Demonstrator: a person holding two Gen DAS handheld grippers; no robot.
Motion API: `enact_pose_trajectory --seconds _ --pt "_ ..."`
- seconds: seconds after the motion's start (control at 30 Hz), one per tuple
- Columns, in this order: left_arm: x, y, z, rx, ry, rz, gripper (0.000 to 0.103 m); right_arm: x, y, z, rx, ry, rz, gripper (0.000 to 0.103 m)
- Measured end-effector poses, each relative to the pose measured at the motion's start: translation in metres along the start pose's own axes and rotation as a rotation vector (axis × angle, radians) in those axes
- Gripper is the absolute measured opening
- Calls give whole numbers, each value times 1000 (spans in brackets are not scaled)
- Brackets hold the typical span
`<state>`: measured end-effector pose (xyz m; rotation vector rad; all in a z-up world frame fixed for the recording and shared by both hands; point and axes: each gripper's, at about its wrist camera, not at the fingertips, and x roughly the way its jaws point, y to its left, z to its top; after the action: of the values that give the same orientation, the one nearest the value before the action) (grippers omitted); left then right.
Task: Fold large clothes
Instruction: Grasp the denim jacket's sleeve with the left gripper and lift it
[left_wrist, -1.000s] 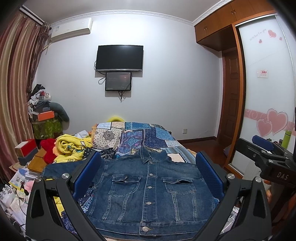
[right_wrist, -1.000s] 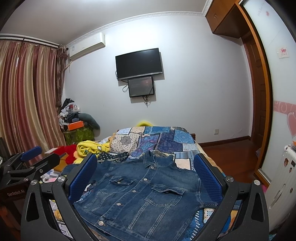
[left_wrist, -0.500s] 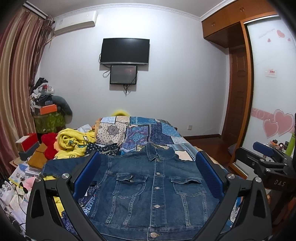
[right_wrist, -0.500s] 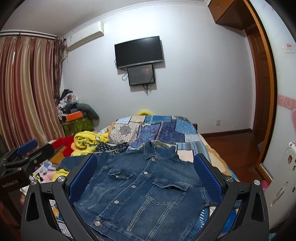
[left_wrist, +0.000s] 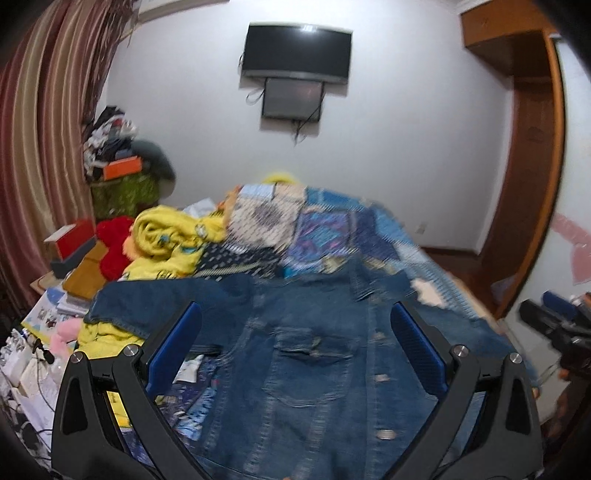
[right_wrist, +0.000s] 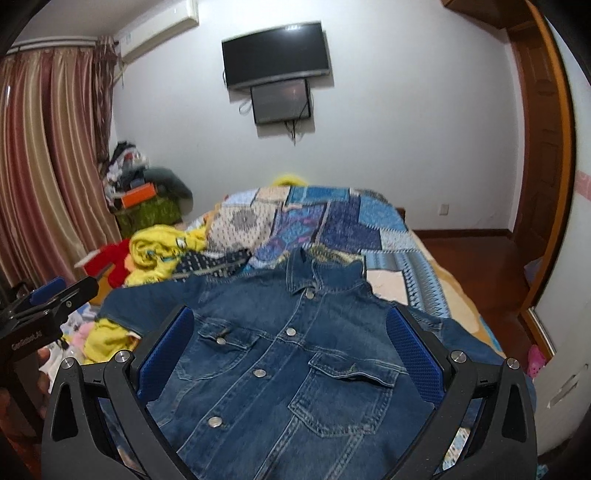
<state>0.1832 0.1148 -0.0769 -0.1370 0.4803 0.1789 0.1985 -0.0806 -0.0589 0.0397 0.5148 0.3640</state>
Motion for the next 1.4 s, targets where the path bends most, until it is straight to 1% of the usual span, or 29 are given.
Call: enact_pose_trajectory --seconds 0.1,0.13,0.17,0.2,0.23,0.3,0.4,0.5,0.57,0.63,0.7,0.8,0.9,0.97,1.03,1.13,1.17,1.23,1.27,1.3,1.33,1.37,1.4 --pt "39 29 -5 -11 66 52 103 29 -3 0 -3 55 8 103" --pt "50 37 -7 -18 86 71 103 40 -5 -1 7 82 13 103" --pt "69 51 -12 -29 124 95 103 50 -7 -2 24 109 17 103" --pt "81 61 -16 -39 150 101 103 60 -9 -3 45 136 21 103" --pt "98 77 -22 -61 192 109 103 74 -12 -6 73 178 29 103" --pt "120 100 -33 -105 245 115 103 89 -14 -11 93 227 32 103" --pt "151 141 -52 -196 325 125 103 116 -15 -21 86 308 3 103" --pt "174 175 -68 -281 376 105 103 132 -19 -27 92 346 -49 103" --pt "185 193 -76 -334 403 107 103 142 -21 -31 86 370 -98 103" --pt "196 211 -83 -395 437 69 103 149 -21 -33 62 386 -133 103" --pt "208 228 -90 -470 467 13 103 157 -19 -34 19 399 -169 103" --pt "224 247 -97 -567 488 -44 103 169 -17 -34 -13 417 -174 103" --pt "234 262 -101 -652 472 -76 103 175 -16 -36 -19 434 -173 103" --pt "242 275 -103 -711 450 -93 98 177 -16 -37 -20 441 -171 103" --pt "247 285 -104 -756 435 -95 90 178 -16 -37 -24 451 -161 103" --pt "255 302 -105 -824 409 -110 82 179 -16 -37 -20 457 -156 103" --pt "257 308 -106 -840 402 -100 80 179 -16 -37 -17 457 -156 103" --pt "261 314 -107 -854 406 -82 66 178 -16 -36 -13 454 -155 103" --pt "264 316 -107 -859 414 -68 63 177 -16 -35 -11 452 -154 103" --pt "266 317 -107 -858 420 -51 56 177 -16 -35 -10 450 -154 103" --pt "267 317 -107 -849 429 -34 48 175 -16 -34 -10 446 -153 103" --pt "268 317 -105 -830 427 9 43 173 -16 -32 -11 441 -152 103" --pt "267 314 -102 -798 426 29 39 172 -15 -32 -11 437 -152 103"
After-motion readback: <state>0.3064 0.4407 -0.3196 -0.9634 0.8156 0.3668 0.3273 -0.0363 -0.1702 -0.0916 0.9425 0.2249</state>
